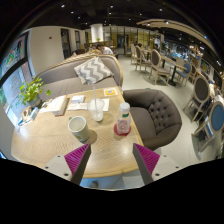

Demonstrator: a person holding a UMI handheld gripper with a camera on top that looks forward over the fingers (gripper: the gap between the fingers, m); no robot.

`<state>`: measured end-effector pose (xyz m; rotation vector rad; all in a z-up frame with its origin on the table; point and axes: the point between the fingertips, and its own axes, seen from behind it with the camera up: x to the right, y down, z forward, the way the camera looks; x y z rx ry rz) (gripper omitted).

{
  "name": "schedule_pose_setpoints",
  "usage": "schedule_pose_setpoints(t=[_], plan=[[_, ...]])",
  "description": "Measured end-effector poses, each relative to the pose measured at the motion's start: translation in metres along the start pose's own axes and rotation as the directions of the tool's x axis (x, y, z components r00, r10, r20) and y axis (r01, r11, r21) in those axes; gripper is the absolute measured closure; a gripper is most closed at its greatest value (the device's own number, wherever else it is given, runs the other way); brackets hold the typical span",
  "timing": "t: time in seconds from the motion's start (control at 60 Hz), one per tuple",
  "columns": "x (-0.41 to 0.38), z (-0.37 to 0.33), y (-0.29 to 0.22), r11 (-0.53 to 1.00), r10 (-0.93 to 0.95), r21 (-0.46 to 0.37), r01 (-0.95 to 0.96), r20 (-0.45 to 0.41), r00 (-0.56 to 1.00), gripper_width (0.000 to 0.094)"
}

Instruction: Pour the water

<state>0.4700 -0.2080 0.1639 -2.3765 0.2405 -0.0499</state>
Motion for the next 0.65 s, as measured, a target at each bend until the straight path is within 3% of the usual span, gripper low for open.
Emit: schedule_pose_setpoints(t=[0.45,0.65], plan=[[0.000,-0.021,-0.007,0.996,-0.092,0.010,0.092,-0.044,0.995,0.0077],[-0.024,-0.015,-0.002,0.996,-0.088,-0.012,0.089,0.005,0.996,0.0089]])
